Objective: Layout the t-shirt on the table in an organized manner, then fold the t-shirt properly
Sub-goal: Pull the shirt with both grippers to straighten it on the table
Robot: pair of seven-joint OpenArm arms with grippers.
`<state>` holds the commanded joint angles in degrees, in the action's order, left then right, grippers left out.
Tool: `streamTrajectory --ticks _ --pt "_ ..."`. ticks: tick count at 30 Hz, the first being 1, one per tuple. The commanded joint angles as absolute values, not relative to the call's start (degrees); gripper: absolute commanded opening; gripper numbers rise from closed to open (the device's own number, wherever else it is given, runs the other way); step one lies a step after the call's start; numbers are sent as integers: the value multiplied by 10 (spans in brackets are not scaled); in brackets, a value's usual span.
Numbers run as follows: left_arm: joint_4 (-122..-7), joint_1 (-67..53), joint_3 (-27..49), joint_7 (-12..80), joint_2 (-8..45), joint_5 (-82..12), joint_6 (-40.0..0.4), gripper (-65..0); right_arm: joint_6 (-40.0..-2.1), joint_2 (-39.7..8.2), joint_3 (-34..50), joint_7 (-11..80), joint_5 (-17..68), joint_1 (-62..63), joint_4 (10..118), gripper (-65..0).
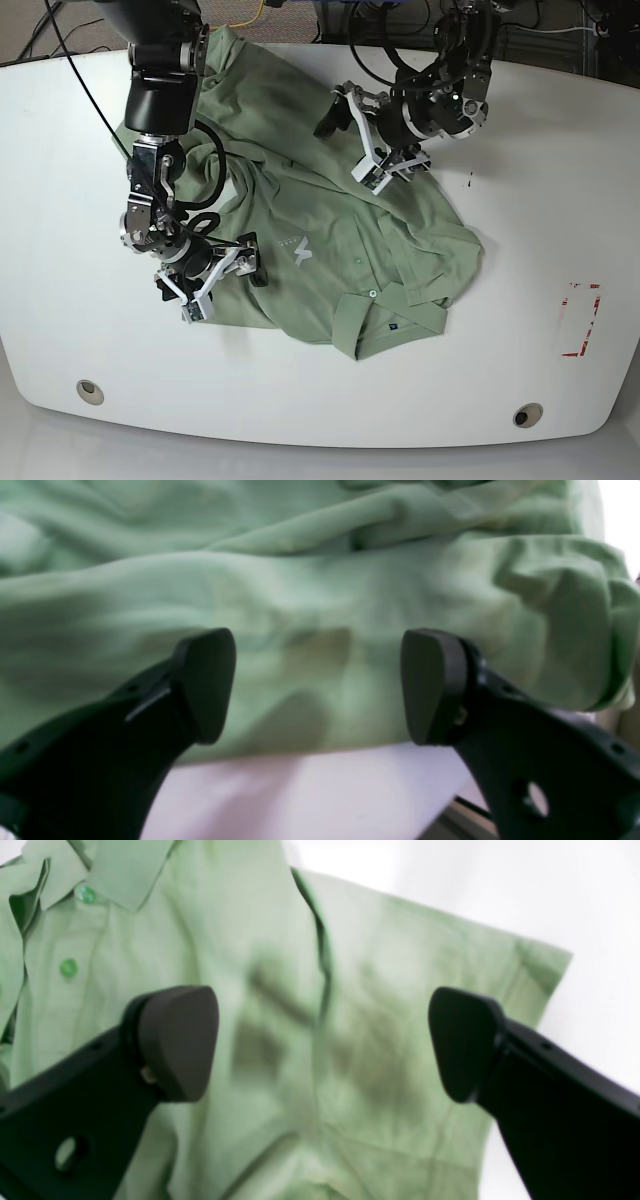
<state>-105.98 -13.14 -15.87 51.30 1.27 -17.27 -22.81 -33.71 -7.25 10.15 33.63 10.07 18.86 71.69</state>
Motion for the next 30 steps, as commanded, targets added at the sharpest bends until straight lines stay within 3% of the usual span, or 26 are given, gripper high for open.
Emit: streamTrajectory --ticks 4,17,30 --pt "-1027 -131 -164 514 17 -173 -190 -165 -337 -73 102 336 102 183 717 0" --pt "-956 -132 -160 515 124 -176 -189 -165 -337 -71 102 335 102 157 756 0" --pt "-993 -138 -143 515 300 -176 -249 -165 -334 -55 99 335 101 184 757 0"
